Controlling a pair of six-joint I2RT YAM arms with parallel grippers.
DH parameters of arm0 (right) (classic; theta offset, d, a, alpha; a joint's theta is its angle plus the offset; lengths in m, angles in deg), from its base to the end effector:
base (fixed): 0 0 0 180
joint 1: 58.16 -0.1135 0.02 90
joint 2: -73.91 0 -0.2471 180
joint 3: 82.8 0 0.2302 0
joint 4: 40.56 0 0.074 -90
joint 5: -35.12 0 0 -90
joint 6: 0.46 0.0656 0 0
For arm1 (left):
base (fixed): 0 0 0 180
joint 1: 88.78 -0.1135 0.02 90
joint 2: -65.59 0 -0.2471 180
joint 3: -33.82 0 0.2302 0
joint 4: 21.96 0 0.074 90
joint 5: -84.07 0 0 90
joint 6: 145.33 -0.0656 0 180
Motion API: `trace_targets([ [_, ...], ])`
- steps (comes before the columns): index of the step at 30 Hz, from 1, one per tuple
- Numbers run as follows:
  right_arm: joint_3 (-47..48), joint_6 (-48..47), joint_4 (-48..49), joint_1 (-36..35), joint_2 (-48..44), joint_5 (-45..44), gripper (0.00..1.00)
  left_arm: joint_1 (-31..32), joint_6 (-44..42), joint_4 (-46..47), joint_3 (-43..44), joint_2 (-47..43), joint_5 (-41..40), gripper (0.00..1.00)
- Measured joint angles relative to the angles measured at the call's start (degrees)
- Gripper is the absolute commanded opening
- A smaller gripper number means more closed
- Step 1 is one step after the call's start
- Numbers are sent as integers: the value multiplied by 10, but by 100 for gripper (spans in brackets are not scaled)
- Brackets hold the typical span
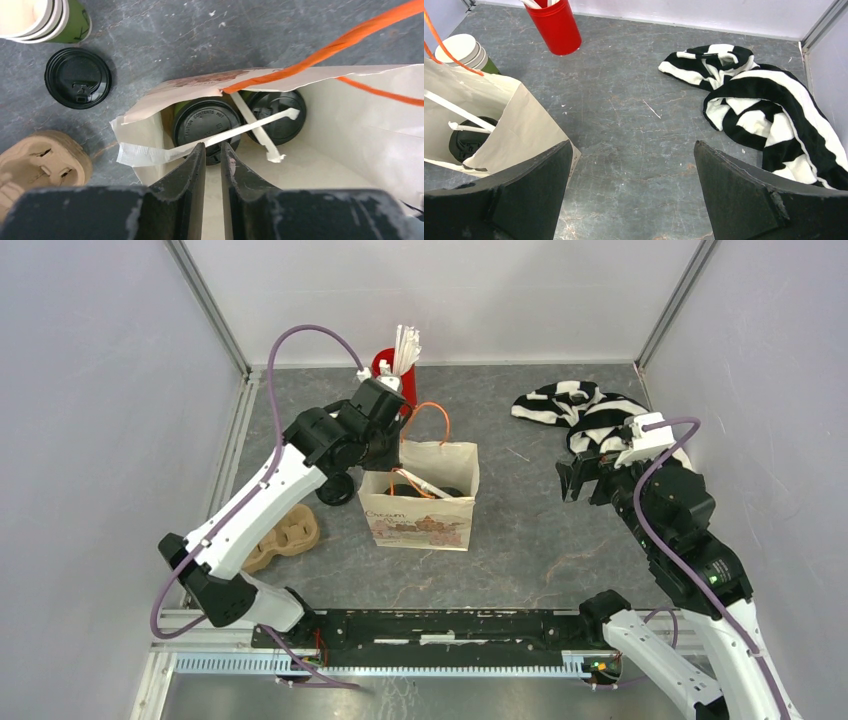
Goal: Pack the takeout coffee
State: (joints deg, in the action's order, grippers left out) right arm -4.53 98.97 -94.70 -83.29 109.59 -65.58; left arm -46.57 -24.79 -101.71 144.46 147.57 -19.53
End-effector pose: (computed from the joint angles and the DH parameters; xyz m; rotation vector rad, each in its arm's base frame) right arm 0.1178 0.0418 0.3857 -0.1078 1.7735 0.2712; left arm 0.2133 -0.1727 0.3614 0.1462 2.4436 -0.2776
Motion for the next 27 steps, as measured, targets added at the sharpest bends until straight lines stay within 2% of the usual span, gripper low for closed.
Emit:
trace_targets([
  [3, -3, 0, -1, 0, 1, 0, 98, 3, 0, 9, -27, 7, -16, 25],
  [8, -3, 0, -1, 0, 7, 0, 98, 3, 0, 45, -126, 21, -30, 27],
  [12, -3, 0, -1, 0, 12, 0, 98, 4, 0, 58, -130, 38, -29, 28],
  [22, -3, 4, -5, 0, 7, 1, 98, 4, 0, 46, 15, -2, 0, 41],
  [24, -3, 4, -5, 0, 7, 1, 98, 4, 0, 41, 40, -20, 6, 49],
  [27, -3, 5, -5, 0, 7, 1, 98, 4, -1, 39, 74, -46, 8, 66],
])
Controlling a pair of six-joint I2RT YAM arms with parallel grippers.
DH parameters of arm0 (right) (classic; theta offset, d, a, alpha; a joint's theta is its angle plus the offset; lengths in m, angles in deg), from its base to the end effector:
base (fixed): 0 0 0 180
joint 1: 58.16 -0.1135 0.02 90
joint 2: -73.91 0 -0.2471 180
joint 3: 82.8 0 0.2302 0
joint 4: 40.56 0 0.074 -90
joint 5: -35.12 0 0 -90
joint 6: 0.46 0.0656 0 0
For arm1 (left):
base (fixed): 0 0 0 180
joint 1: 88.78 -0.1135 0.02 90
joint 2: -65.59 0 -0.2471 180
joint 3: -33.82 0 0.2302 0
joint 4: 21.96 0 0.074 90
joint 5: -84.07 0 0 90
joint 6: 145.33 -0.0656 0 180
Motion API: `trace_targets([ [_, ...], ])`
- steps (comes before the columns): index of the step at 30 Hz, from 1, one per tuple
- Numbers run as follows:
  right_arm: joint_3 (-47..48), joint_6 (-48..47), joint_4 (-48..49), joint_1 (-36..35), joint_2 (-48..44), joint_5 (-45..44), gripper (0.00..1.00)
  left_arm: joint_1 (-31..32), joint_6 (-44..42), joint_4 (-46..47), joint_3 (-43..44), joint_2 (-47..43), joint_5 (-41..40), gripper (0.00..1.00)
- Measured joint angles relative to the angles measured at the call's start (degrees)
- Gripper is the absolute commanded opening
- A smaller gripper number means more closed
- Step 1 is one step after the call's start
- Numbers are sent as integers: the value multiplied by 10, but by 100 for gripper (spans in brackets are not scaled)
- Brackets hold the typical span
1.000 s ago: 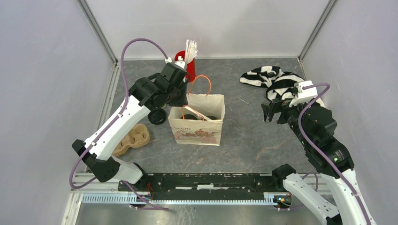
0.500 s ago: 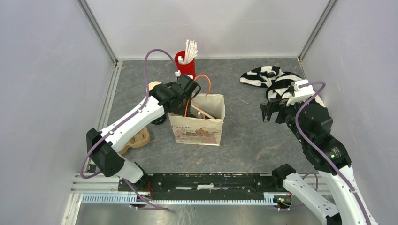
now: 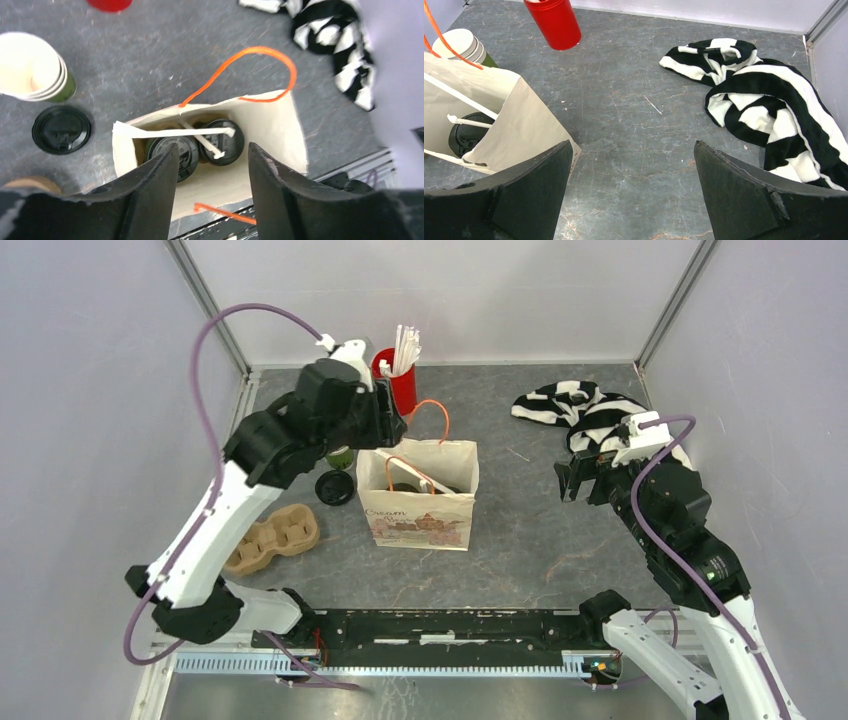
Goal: Pack the takeout coffee
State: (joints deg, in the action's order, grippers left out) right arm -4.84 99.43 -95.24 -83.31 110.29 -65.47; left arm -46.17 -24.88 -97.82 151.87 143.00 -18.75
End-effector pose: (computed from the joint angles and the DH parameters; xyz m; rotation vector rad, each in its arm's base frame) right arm 0.1211 0.0435 0.3815 -0.1076 1.8004 0.2710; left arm 0.1964 -0.1609 0.4250 0.1059 2.2064 -0.4810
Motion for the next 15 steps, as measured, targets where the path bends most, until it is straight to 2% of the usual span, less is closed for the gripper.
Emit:
trace_targets([
  [3, 5, 0, -2, 0, 3, 2, 98, 0, -5, 17, 20, -30, 0, 75],
  [7, 25, -1, -2, 0, 12, 7, 98, 0, -12, 59, 33, -83, -4, 76],
  [11, 34, -1, 0, 0, 13, 12, 98, 0, -16, 69, 39, -103, -24, 65],
  [15, 34, -1, -2, 0, 14, 13, 98, 0, -2, 45, 45, -71, -52, 57],
])
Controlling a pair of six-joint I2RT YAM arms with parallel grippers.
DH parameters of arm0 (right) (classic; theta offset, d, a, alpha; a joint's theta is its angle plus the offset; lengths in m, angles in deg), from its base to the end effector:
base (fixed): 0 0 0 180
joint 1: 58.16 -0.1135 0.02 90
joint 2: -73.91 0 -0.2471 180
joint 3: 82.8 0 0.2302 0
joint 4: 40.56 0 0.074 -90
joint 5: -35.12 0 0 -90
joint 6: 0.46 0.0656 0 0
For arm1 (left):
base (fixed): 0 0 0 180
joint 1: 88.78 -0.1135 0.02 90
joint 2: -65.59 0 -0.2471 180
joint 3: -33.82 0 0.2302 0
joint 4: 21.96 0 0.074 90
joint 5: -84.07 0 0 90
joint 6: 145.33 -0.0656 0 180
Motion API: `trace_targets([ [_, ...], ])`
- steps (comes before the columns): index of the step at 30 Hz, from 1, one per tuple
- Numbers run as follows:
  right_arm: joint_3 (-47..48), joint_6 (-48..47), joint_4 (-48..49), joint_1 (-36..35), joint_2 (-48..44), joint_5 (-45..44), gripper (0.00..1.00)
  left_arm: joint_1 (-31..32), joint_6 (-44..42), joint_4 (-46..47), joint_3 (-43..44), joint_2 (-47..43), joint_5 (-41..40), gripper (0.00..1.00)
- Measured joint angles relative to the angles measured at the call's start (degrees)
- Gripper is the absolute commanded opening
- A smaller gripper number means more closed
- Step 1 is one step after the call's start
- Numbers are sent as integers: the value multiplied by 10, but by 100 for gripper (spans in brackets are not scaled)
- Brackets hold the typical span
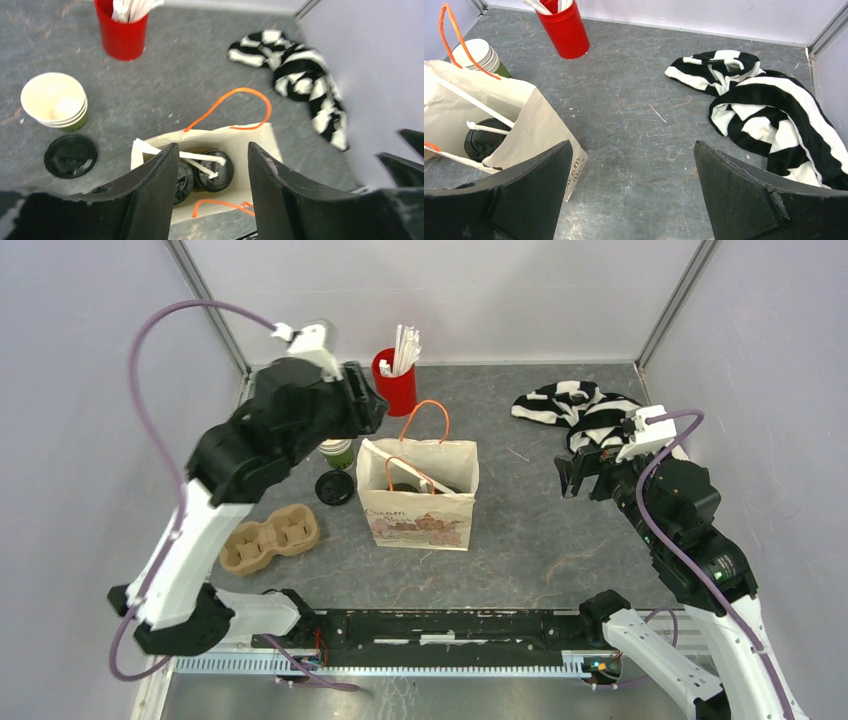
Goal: Pack the takeout coffee
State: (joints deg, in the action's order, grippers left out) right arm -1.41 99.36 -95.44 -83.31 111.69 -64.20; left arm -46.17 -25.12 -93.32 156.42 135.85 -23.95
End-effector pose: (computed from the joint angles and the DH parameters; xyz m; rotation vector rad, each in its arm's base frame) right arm 0.1199 0.0445 0.3965 -0.1188 1.7705 0.2988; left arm 0.1654 -0.1246 0.4839 -0.0084 1.9261 -0.5658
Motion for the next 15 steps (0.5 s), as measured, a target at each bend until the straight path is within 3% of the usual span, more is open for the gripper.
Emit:
trace_targets([
  [8, 0, 0, -2, 0, 0, -2, 98, 0, 16, -26, -83, 108, -9, 31],
  [15, -1, 0, -2, 0, -6, -9, 98, -5, 19, -36, -102, 122, 2, 29],
])
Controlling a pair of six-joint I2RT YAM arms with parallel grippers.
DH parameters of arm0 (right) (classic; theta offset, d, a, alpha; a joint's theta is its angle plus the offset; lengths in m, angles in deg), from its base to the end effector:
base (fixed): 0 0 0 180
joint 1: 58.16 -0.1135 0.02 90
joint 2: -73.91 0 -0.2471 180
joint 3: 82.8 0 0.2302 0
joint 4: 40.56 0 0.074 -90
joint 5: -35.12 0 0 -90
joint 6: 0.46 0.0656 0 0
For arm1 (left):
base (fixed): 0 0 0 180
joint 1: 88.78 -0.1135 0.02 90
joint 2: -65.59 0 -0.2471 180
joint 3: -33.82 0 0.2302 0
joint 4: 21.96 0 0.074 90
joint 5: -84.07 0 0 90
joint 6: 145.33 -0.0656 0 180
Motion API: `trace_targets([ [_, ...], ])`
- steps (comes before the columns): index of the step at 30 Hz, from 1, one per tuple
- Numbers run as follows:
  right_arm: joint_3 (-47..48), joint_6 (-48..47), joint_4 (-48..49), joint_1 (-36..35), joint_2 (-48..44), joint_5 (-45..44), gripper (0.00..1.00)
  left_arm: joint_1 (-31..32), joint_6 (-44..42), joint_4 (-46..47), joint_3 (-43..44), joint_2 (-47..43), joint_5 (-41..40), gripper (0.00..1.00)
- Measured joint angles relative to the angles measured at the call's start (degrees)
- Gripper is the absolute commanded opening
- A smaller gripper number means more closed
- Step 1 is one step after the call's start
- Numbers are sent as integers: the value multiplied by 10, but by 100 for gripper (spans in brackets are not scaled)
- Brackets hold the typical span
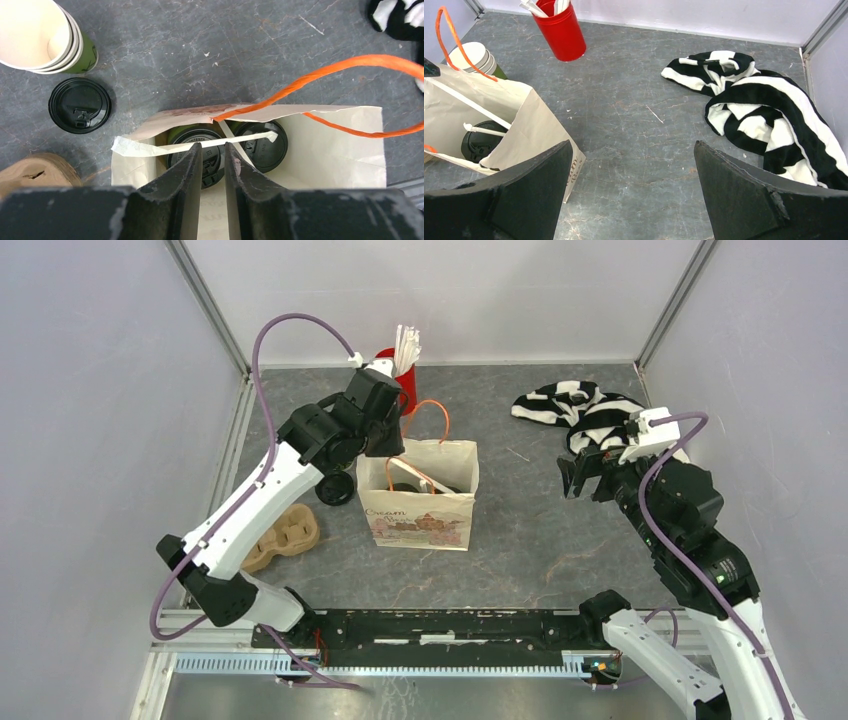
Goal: Pack the takeout coffee
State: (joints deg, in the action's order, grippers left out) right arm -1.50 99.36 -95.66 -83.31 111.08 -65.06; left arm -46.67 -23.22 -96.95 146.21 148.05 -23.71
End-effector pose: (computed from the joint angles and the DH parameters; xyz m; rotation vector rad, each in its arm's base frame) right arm 0.1175 0.0424 0.3967 -0.1068 1.7648 0.2872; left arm 0.2237 -0.1752 0.3767 0.0528 2.3276 -0.2900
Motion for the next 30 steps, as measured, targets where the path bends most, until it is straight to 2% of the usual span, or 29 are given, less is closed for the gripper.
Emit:
trace_targets([
  [12, -10, 0, 2, 0, -2, -5, 98, -5, 0, 5, -75, -3, 2, 31],
  [19, -16, 0, 5, 0, 7, -2, 98, -9, -7, 30, -73, 2, 0, 32],
  [23, -16, 0, 5, 0, 12, -2, 98, -9, -7, 25, -58, 10, 3, 42],
  [30, -16, 0, 5, 0, 10, -2, 98, -9, 2, 20, -62, -7, -4, 53],
])
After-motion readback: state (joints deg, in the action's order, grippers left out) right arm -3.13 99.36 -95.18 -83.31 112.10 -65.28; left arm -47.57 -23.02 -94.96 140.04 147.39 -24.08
